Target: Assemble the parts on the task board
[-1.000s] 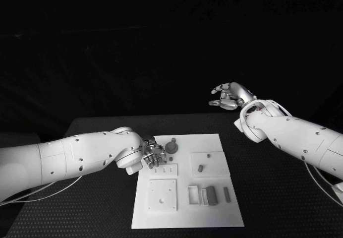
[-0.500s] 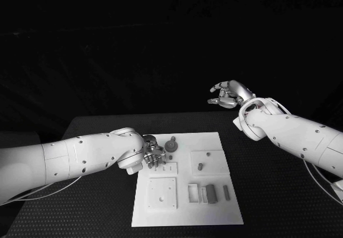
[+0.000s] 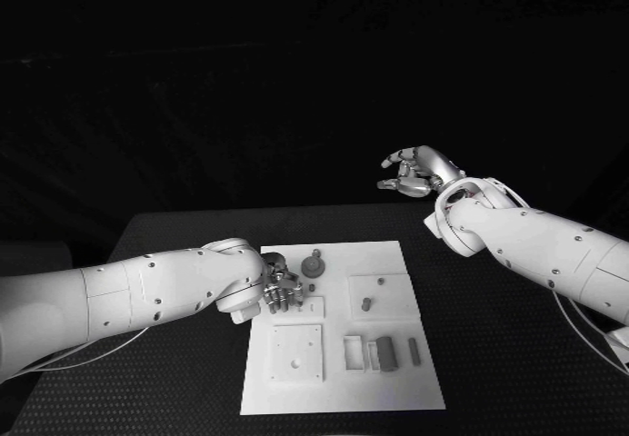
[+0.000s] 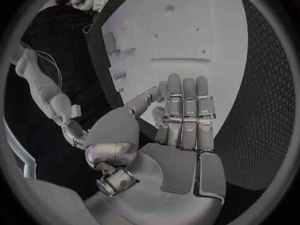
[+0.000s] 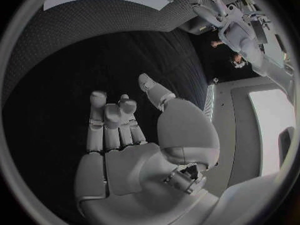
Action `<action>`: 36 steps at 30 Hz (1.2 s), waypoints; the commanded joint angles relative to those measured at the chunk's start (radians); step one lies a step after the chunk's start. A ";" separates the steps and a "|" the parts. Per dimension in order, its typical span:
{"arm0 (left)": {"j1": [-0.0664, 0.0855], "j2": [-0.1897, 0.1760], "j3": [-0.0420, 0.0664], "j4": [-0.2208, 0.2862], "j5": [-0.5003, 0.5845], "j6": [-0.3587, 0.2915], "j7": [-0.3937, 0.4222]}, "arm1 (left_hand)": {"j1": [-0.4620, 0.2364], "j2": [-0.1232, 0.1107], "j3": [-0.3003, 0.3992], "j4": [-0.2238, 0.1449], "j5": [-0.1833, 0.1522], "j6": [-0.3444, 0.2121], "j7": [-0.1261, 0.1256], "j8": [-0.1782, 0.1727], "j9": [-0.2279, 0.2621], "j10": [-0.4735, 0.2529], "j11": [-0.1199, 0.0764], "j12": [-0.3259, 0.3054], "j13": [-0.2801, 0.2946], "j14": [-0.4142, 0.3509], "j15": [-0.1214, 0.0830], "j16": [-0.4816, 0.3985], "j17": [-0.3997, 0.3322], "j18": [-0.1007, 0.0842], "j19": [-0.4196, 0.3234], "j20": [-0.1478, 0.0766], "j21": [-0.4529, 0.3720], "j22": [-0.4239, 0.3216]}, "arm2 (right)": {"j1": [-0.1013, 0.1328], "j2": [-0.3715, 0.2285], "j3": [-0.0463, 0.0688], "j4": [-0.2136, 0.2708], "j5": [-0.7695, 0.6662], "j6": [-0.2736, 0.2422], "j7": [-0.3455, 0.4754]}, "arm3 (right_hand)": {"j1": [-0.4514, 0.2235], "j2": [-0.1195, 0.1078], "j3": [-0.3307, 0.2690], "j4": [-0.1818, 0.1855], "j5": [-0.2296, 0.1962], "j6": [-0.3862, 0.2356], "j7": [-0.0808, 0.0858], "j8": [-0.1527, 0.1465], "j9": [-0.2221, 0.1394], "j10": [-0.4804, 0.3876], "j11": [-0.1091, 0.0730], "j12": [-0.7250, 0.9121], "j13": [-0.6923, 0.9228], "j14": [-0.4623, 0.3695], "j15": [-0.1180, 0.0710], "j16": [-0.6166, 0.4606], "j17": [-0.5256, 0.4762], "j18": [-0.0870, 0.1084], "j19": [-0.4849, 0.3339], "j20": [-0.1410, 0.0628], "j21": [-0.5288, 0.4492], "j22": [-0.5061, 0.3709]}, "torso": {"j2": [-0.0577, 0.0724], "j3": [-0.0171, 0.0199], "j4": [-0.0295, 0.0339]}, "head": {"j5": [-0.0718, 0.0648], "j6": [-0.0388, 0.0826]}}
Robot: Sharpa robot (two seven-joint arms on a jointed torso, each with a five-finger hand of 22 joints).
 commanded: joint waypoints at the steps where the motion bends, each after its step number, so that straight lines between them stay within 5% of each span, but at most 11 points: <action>1: -0.002 0.003 0.001 -0.004 -0.007 0.021 0.000 | 0.012 0.001 0.005 -0.001 0.002 0.079 -0.070 0.007 0.004 0.002 -0.010 0.007 0.003 -0.002 -0.006 0.006 0.001 -0.014 0.002 -0.007 0.006 0.005 | 0.001 0.001 0.000 0.001 0.001 0.011 0.012 | 0.003 0.002 -0.007 -0.002 0.001 0.006 0.006 0.002 -0.001 -0.103 0.021 -0.008 -0.006 -0.009 -0.003 -0.007 -0.002 0.016 -0.007 0.000 -0.006 0.007 | 0.000 -0.0001 0.0000 | -0.001 0.000; 22: -0.028 0.024 0.001 -0.032 -0.027 0.022 0.002 | 0.012 0.000 0.004 -0.001 0.002 0.080 -0.071 0.007 0.007 0.003 -0.011 0.011 0.005 -0.002 -0.007 0.010 0.001 -0.014 0.002 -0.008 0.009 0.011 | 0.001 0.003 0.000 0.006 0.002 0.014 0.013 | 0.002 0.003 -0.008 -0.002 0.001 0.006 0.006 0.002 -0.001 -0.102 0.021 -0.010 -0.009 -0.009 -0.004 -0.008 -0.004 0.016 -0.007 0.001 -0.007 0.007 | 0.000 -0.0004 0.0012 | -0.005 -0.003; 36: -0.029 0.029 0.001 -0.043 -0.027 0.027 0.001 | 0.012 0.000 0.004 0.000 0.002 0.081 -0.071 0.007 0.009 0.003 -0.011 0.012 0.007 -0.002 -0.007 0.012 0.001 -0.014 0.002 -0.008 0.011 0.014 | 0.001 0.002 0.000 0.007 0.002 0.018 0.012 | 0.001 0.004 -0.009 -0.001 0.001 0.006 0.006 0.002 -0.002 -0.102 0.021 -0.011 -0.011 -0.009 -0.004 -0.009 -0.004 0.016 -0.008 0.002 -0.007 0.007 | 0.000 0.0003 0.0005 | -0.004 -0.005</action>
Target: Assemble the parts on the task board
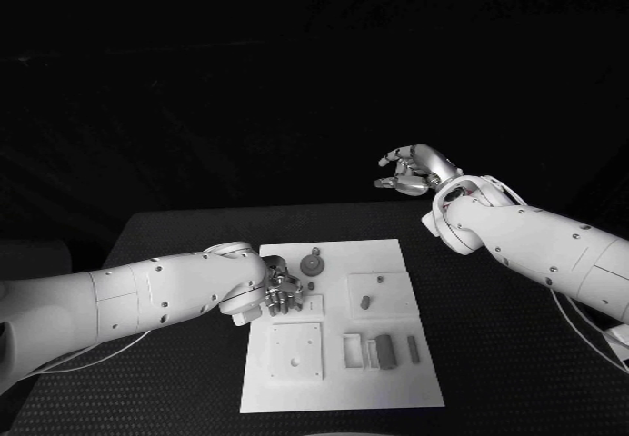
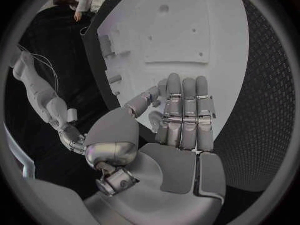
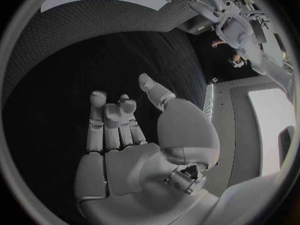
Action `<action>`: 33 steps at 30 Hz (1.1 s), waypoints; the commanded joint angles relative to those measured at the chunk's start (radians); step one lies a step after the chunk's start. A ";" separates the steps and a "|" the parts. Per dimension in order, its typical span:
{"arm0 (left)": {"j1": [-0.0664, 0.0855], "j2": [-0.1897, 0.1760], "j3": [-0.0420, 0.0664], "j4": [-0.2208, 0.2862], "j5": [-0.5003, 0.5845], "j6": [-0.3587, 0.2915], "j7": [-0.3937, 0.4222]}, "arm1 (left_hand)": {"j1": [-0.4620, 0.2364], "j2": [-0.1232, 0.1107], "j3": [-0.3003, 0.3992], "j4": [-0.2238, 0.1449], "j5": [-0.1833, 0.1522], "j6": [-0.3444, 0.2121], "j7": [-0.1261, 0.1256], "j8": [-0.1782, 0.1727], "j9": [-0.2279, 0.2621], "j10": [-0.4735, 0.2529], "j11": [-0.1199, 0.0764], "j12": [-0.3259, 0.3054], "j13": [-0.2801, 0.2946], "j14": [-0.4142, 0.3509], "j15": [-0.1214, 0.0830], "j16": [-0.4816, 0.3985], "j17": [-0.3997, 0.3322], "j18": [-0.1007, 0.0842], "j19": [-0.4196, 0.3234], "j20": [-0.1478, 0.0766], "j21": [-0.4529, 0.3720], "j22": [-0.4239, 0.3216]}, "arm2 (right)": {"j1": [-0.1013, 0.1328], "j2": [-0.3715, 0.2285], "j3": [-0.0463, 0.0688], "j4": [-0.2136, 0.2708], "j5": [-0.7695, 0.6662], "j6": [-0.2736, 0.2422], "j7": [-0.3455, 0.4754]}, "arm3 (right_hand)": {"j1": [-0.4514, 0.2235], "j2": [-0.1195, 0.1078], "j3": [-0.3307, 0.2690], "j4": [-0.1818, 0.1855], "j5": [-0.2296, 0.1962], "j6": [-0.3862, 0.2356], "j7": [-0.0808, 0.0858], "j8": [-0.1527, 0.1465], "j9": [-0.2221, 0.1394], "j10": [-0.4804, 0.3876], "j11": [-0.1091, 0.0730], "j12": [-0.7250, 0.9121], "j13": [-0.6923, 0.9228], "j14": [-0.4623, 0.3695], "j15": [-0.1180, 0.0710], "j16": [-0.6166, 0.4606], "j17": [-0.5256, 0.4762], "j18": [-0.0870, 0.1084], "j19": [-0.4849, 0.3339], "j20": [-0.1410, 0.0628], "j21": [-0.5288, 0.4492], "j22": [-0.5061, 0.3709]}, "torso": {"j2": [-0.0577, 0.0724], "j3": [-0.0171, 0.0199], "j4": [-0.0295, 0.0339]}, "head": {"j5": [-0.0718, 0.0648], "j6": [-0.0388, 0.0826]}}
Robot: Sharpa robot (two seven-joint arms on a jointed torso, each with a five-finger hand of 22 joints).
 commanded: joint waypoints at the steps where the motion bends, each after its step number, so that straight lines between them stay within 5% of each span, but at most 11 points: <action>1: -0.003 0.003 -0.001 -0.006 -0.008 0.014 0.000 | 0.009 -0.002 0.005 0.000 0.006 0.075 -0.070 0.005 0.003 0.001 -0.006 0.007 0.001 -0.002 -0.007 0.005 0.001 -0.014 0.000 -0.006 0.005 0.002 | 0.001 0.001 0.000 0.002 -0.001 0.013 0.011 | 0.001 0.004 -0.006 0.002 0.001 0.006 0.006 0.002 -0.001 -0.102 0.021 -0.006 -0.001 -0.006 -0.001 -0.004 -0.001 0.016 -0.006 0.000 -0.004 0.007 | 0.000 0.0005 0.0003 | 0.000 0.001; 33: -0.009 -0.007 -0.001 0.021 -0.039 -0.012 0.032 | 0.040 -0.018 0.015 0.002 -0.016 0.073 -0.069 -0.005 0.021 -0.009 -0.005 0.015 0.012 -0.011 -0.007 0.020 -0.006 -0.013 -0.010 -0.007 0.011 0.034 | 0.001 -0.003 0.000 0.007 0.008 0.014 0.013 | -0.006 0.009 -0.012 0.004 0.001 0.005 0.006 0.002 -0.002 -0.098 0.021 -0.008 -0.010 -0.005 -0.001 -0.005 -0.003 0.016 -0.005 0.002 -0.005 0.006 | -0.001 -0.0003 0.0010 | -0.004 -0.003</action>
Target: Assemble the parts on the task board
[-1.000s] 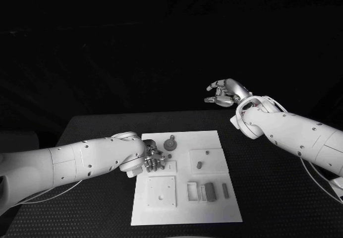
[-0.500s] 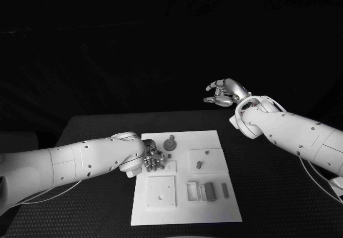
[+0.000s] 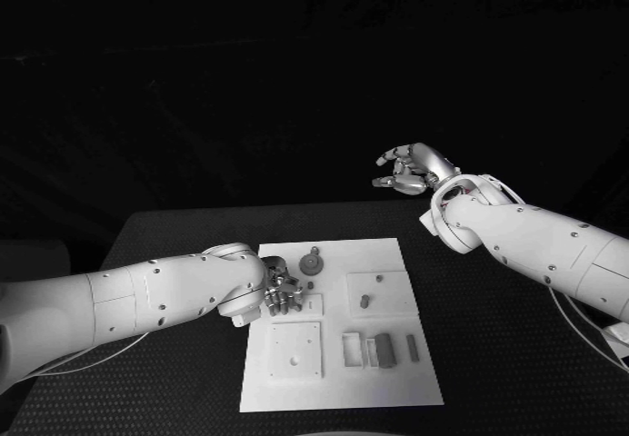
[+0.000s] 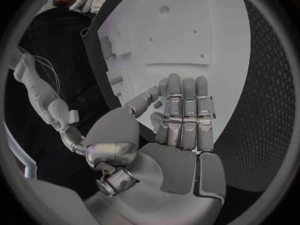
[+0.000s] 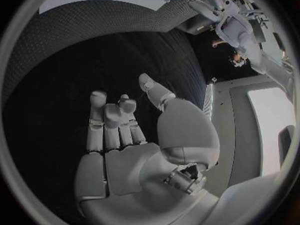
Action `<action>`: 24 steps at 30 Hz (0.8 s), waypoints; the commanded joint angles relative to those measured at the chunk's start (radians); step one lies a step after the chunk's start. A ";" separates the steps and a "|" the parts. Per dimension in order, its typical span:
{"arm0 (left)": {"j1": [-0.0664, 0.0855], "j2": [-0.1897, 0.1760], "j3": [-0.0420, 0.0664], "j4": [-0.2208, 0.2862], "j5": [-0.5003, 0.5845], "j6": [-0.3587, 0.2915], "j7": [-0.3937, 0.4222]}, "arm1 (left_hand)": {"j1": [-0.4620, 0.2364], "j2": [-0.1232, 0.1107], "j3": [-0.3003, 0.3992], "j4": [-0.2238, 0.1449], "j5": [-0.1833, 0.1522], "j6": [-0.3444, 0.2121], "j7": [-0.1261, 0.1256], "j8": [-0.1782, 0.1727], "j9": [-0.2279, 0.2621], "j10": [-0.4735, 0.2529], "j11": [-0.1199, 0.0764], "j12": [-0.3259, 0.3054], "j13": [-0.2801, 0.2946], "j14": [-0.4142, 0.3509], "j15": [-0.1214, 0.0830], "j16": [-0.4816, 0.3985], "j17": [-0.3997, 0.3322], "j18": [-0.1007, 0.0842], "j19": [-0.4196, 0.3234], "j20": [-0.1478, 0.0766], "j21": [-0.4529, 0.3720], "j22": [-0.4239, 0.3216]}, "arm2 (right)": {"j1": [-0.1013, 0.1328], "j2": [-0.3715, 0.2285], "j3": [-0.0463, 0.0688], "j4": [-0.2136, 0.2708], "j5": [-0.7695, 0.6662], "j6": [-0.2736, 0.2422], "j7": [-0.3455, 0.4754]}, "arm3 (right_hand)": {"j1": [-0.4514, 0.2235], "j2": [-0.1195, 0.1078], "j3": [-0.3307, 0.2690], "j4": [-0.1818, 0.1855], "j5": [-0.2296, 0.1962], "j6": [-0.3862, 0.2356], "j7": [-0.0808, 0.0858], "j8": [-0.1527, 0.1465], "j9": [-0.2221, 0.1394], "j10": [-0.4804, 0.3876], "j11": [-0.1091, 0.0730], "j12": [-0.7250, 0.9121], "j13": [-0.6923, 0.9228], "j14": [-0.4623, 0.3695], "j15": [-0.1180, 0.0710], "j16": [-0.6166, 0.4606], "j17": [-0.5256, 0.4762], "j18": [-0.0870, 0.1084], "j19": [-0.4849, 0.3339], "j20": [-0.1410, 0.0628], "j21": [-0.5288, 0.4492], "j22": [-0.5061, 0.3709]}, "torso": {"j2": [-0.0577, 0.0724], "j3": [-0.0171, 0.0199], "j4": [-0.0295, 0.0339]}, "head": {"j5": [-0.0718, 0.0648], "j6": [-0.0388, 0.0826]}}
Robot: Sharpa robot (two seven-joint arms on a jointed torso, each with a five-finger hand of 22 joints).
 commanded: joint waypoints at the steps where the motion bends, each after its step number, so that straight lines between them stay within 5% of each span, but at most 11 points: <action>1: -0.004 -0.001 -0.001 0.008 -0.024 -0.005 0.019 | 0.020 -0.004 0.006 0.003 -0.010 0.073 -0.068 -0.006 0.006 -0.007 -0.003 0.005 0.002 -0.008 -0.003 0.008 -0.003 -0.013 -0.007 -0.003 0.006 0.006 | 0.001 -0.001 0.000 0.001 0.004 0.010 0.011 | -0.006 0.008 -0.006 -0.002 0.001 0.005 0.006 0.002 -0.001 -0.098 0.021 -0.004 -0.002 -0.006 -0.001 -0.005 -0.001 0.015 -0.005 0.002 -0.005 0.007 | 0.000 0.0000 -0.0002 | 0.001 0.000; 24: -0.010 -0.019 -0.001 0.036 -0.033 -0.124 0.027 | 0.035 -0.013 0.006 0.009 -0.008 0.079 -0.069 -0.008 0.016 -0.003 -0.005 0.011 0.007 -0.004 -0.004 0.018 -0.007 -0.012 -0.002 -0.003 0.009 0.018 | -0.001 -0.001 0.000 -0.004 0.007 0.012 0.012 | -0.011 0.010 -0.009 -0.001 0.001 0.005 0.006 0.003 -0.002 -0.097 0.021 -0.005 -0.006 -0.005 -0.001 -0.005 -0.003 0.015 -0.004 0.003 -0.006 0.006 | 0.000 0.0003 0.0011 | 0.000 -0.003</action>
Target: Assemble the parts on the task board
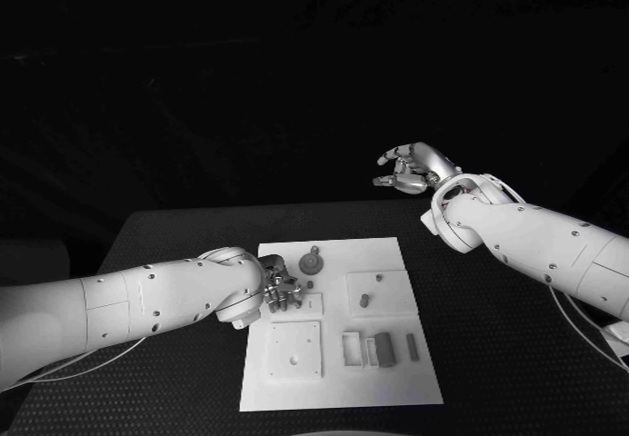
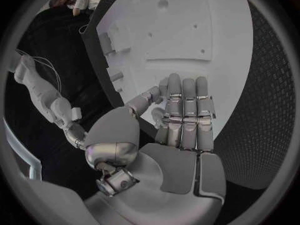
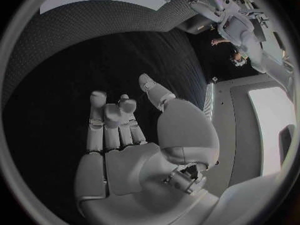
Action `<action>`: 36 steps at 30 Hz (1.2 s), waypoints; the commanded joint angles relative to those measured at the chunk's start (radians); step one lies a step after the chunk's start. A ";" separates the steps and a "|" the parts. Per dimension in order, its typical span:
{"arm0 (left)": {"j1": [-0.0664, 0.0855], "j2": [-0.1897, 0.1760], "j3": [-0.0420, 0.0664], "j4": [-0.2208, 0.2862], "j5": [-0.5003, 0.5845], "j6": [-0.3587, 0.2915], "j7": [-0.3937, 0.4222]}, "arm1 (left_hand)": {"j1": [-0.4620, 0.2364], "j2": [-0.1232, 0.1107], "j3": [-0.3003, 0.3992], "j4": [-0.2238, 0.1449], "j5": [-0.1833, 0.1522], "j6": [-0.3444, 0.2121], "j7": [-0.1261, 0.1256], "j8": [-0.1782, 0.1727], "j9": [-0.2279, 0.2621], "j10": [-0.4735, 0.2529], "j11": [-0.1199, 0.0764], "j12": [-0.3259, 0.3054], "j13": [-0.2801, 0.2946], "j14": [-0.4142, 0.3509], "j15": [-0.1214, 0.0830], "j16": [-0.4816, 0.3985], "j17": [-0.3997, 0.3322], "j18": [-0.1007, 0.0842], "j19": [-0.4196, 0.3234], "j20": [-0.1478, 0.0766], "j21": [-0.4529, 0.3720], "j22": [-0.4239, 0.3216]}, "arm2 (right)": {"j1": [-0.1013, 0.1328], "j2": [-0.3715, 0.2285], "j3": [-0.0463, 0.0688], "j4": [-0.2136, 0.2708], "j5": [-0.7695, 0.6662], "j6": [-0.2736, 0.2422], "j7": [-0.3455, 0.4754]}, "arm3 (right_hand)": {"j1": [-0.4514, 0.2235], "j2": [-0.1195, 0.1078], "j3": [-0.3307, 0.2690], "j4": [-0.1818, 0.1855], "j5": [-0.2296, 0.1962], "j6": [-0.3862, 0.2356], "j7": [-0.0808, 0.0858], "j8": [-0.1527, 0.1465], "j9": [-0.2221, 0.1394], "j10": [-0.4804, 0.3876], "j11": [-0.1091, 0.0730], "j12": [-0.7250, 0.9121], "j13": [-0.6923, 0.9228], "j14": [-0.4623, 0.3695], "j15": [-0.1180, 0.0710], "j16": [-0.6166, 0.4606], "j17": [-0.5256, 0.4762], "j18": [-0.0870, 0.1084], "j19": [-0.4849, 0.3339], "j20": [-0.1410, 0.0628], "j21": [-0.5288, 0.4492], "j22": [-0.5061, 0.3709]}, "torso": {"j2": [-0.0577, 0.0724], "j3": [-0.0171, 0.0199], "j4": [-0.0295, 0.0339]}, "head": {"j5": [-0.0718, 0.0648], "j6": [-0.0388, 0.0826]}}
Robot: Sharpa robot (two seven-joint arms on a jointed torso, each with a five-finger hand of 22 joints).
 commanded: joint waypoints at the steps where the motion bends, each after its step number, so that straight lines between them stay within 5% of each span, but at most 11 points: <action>1: -0.001 0.001 0.000 0.005 -0.008 -0.041 0.009 | 0.011 -0.002 0.001 0.004 0.004 0.076 -0.071 0.005 -0.001 0.001 -0.004 0.003 0.002 -0.001 -0.001 0.004 -0.001 -0.012 -0.002 -0.003 0.005 0.001 | 0.000 0.001 0.000 0.000 0.000 0.011 0.010 | -0.005 0.004 -0.006 0.002 0.001 0.005 0.006 0.003 -0.002 -0.097 0.021 -0.005 -0.002 -0.007 -0.003 -0.005 -0.002 0.016 -0.004 0.003 -0.006 0.006 | 0.000 0.0003 0.0009 | 0.001 -0.001; 36: -0.008 -0.014 0.000 0.018 -0.005 -0.012 -0.006 | 0.009 0.000 -0.001 0.004 0.002 0.076 -0.071 0.003 0.003 0.000 -0.004 0.004 0.003 -0.002 -0.001 0.006 -0.004 -0.012 -0.002 -0.003 0.003 0.005 | -0.004 0.000 0.000 -0.003 0.002 0.021 0.009 | -0.006 0.006 -0.007 0.001 0.001 0.005 0.006 0.003 -0.002 -0.096 0.021 -0.004 -0.006 -0.007 -0.003 -0.005 -0.003 0.016 -0.004 0.003 -0.007 0.006 | 0.000 0.0001 -0.0003 | 0.006 -0.004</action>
